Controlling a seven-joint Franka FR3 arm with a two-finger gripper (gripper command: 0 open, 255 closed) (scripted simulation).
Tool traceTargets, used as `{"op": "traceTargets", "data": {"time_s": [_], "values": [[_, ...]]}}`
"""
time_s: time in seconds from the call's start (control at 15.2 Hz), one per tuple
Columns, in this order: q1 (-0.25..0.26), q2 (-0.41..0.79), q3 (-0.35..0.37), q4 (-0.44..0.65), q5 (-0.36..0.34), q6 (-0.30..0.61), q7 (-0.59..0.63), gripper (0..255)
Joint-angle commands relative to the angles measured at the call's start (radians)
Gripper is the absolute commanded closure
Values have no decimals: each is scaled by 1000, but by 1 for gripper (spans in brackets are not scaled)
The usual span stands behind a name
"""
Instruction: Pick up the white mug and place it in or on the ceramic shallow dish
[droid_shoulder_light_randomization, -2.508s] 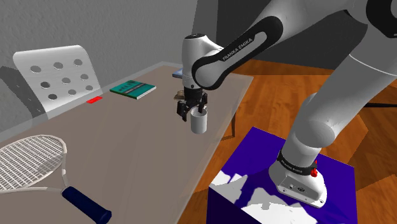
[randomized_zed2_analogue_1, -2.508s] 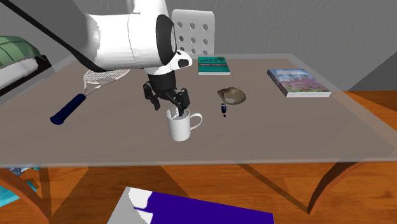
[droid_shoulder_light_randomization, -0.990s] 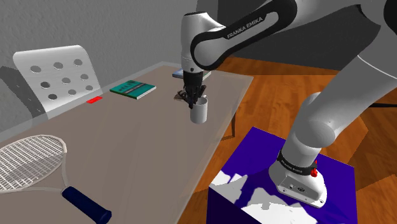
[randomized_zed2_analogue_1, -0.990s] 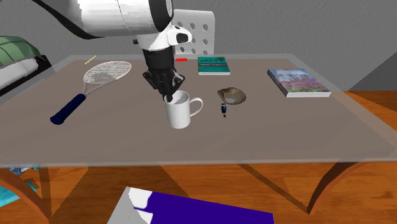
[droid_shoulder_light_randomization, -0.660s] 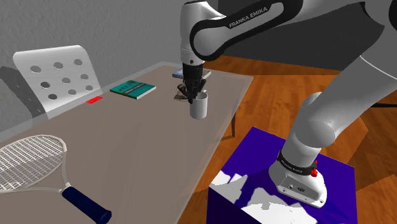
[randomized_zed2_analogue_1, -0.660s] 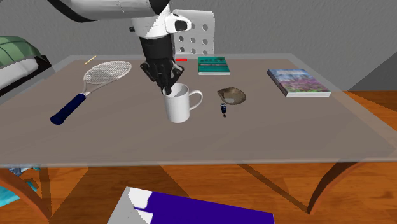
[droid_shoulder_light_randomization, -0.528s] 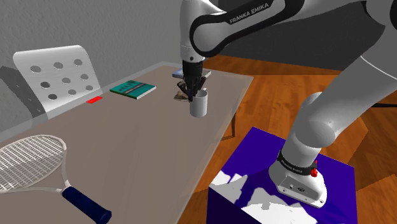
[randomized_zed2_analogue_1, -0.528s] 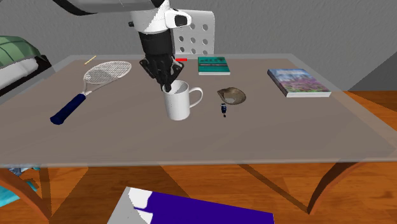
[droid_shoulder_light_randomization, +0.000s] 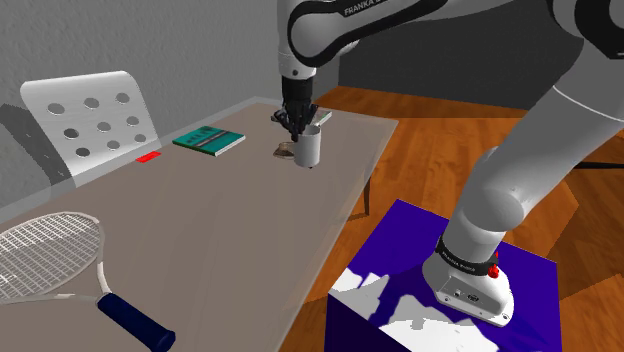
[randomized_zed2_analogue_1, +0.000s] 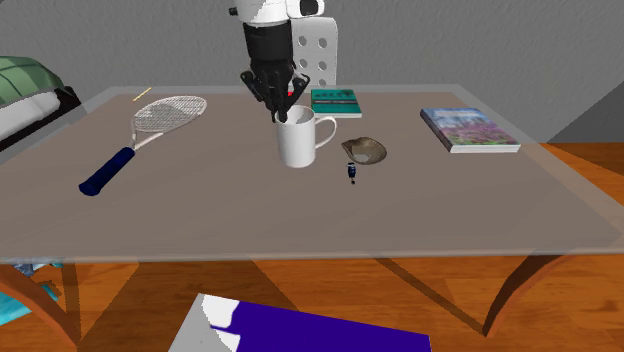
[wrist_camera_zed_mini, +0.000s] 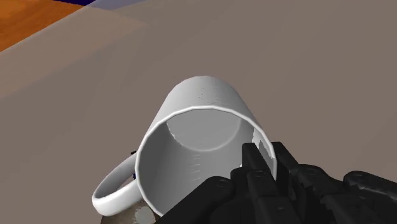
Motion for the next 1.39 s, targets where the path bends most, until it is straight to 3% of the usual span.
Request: {"op": "traceTargets", "data": {"time_s": [0.0, 0.66, 0.99, 1.25, 1.32], "values": [[-20, 47, -24, 55, -15, -9, -36, 255], [-92, 338, -99, 427, -60, -92, -166, 255], [-122, 511, -126, 679, -70, -170, -224, 255], [-143, 678, -142, 940, -75, -263, -268, 255], [-144, 690, -143, 959, -75, -270, -270, 255]]}}
